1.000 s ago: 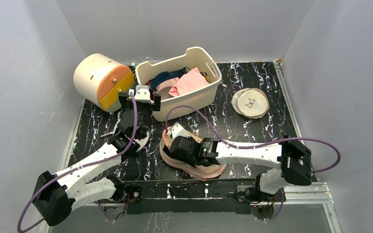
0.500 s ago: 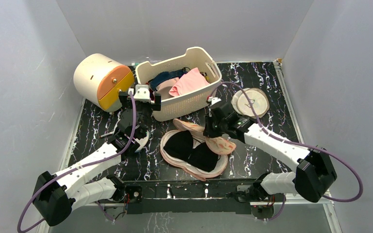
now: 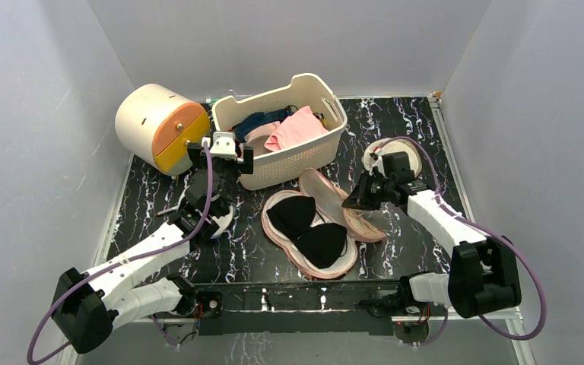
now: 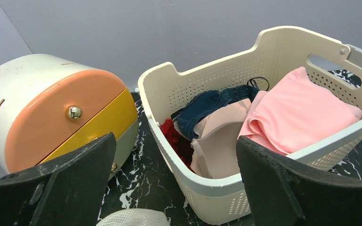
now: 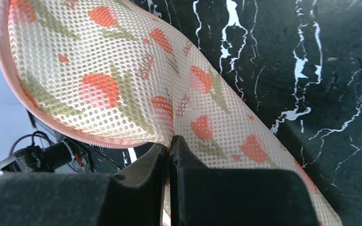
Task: Unzip the laundry bag and remove the bra
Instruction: Open the laundry bag at the center of the board.
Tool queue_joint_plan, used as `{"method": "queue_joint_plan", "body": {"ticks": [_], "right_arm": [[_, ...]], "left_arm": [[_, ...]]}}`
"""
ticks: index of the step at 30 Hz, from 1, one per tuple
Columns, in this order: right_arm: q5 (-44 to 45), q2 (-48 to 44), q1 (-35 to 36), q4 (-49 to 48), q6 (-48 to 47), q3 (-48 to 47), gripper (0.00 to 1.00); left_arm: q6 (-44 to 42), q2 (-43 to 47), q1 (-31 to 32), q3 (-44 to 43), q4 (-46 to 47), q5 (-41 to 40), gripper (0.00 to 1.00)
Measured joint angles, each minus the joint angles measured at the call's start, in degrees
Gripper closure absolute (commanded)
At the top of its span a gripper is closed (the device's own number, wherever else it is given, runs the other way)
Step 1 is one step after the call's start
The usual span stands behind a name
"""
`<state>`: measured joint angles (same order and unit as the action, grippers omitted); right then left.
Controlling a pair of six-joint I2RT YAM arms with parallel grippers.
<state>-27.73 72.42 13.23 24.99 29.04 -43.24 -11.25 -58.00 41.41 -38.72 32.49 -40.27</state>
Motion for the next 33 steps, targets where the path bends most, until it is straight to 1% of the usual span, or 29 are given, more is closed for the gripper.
{"method": "queue_joint_plan", "body": {"ticks": [4, 8, 11, 17, 21, 25, 27, 28, 31, 33], "right_arm": [[-3.5, 0.0, -4.7, -0.4, -0.2, 1.1, 1.00], [-4.8, 0.0, -8.8, -0.9, -0.8, 1.7, 1.00], [-3.3, 0.0, -11.0, -0.8, -1.6, 1.9, 0.99], [0.5, 0.0, -12.2, -0.8, -2.6, 1.9, 0.96], [2.4, 0.0, -13.0, -0.8, -3.3, 1.9, 0.96], [4.0, 0.0, -15.3, -0.8, -3.7, 1.9, 0.95], [5.0, 0.0, -16.5, -0.8, -3.9, 2.3, 0.91], [5.9, 0.0, -17.0, -0.7, -4.0, 2.5, 0.86], [9.5, -0.4, -17.9, 0.7, -4.3, 2.6, 0.60], [11.8, -1.7, -18.0, 1.9, -4.0, 2.6, 0.48]], "left_arm": [[0.5, 0.0, 0.0, 0.0, -0.5, 0.4, 0.02], [1.0, -0.1, 0.0, -0.2, -0.9, 0.6, 0.02], [1.4, -0.1, 0.0, -0.3, -1.2, 0.8, 0.02], [2.1, -0.1, 0.0, -0.9, -1.9, 1.2, 0.02], [2.4, -0.1, 0.0, -1.0, -2.3, 1.5, 0.02], [3.0, -0.1, 0.0, -1.0, -3.0, 1.8, 0.02], [3.2, -0.1, 0.0, -1.0, -3.1, 1.9, 0.02], [3.3, -0.1, 0.0, -1.1, -3.2, 2.0, 0.02], [3.6, -0.1, 0.0, -1.1, -3.6, 2.0, 0.02], [3.8, -0.1, 0.0, -1.3, -3.9, 2.1, 0.02]]}}
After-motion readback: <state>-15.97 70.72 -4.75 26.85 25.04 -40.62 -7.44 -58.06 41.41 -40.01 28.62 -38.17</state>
